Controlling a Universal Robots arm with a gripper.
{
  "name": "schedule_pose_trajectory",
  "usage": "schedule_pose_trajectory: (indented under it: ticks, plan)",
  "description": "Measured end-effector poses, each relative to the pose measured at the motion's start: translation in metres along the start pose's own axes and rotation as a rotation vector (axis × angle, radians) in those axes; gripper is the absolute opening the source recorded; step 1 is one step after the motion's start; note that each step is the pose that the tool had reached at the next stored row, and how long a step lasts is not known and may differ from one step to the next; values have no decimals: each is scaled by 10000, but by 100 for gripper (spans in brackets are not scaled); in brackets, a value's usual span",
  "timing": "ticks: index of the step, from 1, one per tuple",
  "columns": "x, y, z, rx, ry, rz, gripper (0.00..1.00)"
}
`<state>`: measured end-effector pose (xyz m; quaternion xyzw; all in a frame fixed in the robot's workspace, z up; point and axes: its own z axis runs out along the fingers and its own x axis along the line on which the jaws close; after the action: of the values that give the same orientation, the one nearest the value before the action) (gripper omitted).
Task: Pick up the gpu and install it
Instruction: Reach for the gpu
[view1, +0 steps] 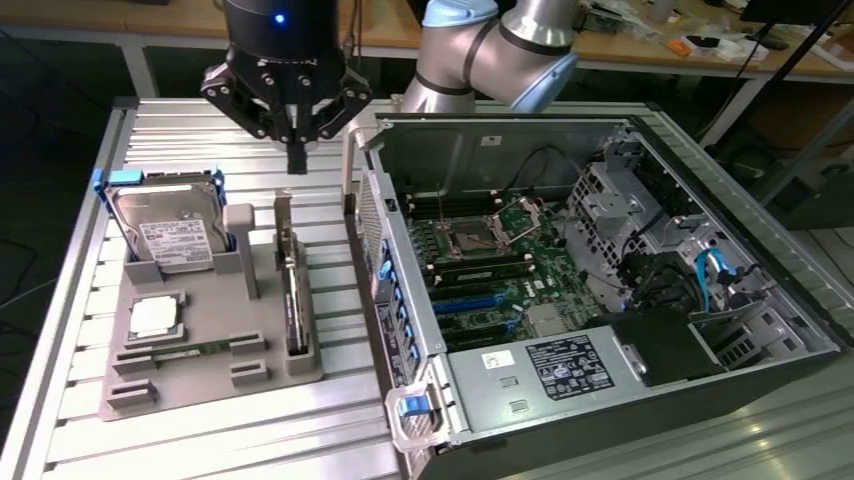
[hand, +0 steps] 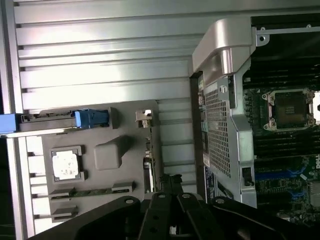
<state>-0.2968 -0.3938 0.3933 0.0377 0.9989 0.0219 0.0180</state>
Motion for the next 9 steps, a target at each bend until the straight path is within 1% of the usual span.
schedule_pose_trajectory:
  ticks: [9]
  plan:
    - [315,-22,-13,-1,-21,0,11]
